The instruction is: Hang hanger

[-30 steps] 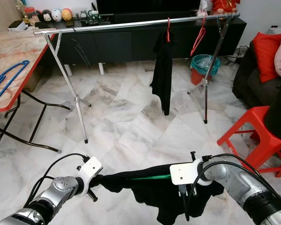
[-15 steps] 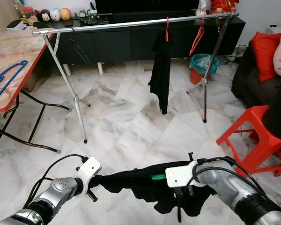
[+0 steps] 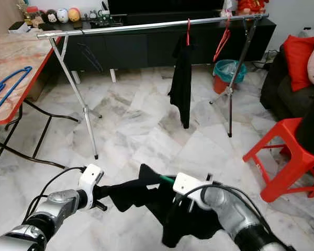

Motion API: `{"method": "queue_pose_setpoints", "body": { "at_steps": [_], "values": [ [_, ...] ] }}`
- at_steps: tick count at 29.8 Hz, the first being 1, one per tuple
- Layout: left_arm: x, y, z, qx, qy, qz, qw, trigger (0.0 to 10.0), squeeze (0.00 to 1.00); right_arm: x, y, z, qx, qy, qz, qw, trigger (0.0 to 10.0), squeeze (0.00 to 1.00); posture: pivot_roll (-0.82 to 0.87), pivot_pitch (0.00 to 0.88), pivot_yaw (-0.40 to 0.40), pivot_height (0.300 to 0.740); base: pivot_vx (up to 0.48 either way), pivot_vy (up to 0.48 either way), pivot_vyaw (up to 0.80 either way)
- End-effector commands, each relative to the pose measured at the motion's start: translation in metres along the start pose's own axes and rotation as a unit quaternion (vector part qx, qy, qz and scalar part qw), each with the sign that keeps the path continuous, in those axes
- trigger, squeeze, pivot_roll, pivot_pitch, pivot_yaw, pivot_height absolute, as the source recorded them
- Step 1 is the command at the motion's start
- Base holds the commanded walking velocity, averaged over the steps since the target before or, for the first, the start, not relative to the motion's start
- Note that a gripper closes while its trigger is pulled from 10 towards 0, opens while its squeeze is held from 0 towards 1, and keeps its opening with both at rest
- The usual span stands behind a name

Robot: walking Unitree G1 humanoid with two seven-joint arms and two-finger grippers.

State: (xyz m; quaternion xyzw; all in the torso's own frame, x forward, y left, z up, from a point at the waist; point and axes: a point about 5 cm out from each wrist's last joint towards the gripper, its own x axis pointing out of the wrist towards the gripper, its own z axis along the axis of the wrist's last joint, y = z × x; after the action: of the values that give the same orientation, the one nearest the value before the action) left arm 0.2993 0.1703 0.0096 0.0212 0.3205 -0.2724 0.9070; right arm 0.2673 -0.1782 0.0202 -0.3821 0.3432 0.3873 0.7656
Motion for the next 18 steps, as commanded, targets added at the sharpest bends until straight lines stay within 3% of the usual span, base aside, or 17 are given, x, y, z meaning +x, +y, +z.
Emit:
{"method": "queue_pose_setpoints", "body": {
  "at_steps": [1,6,11,18],
  "values": [
    [-0.004,0.009,0.006,-0.004,-0.007,0.020,1.000,10.0,0.00,-0.007,-0.004,-0.007,-0.015,0.019,0.014,1.000,10.0,0.00,-0.03,0.046,0.030,0.740,0.000,0.000,0.00],
    [-0.003,0.008,0.014,-0.007,-0.025,0.022,0.999,10.0,0.00,-0.011,-0.001,-0.023,-0.033,0.059,0.042,0.997,10.0,0.00,-0.02,0.046,0.029,0.740,0.000,0.000,0.00],
    [-0.002,0.005,0.023,-0.024,-0.047,-0.006,0.999,10.0,0.00,-0.007,-0.013,-0.024,-0.028,0.081,-0.036,0.996,10.0,0.00,-0.02,0.046,0.030,0.740,0.000,0.000,0.00],
    [-0.003,-0.009,0.044,-0.043,-0.097,-0.089,0.990,10.0,0.00,0.007,-0.005,-0.001,0.027,0.027,-0.060,0.997,10.0,0.00,-0.01,0.044,0.031,0.740,0.000,0.000,0.00]
  ]
}}
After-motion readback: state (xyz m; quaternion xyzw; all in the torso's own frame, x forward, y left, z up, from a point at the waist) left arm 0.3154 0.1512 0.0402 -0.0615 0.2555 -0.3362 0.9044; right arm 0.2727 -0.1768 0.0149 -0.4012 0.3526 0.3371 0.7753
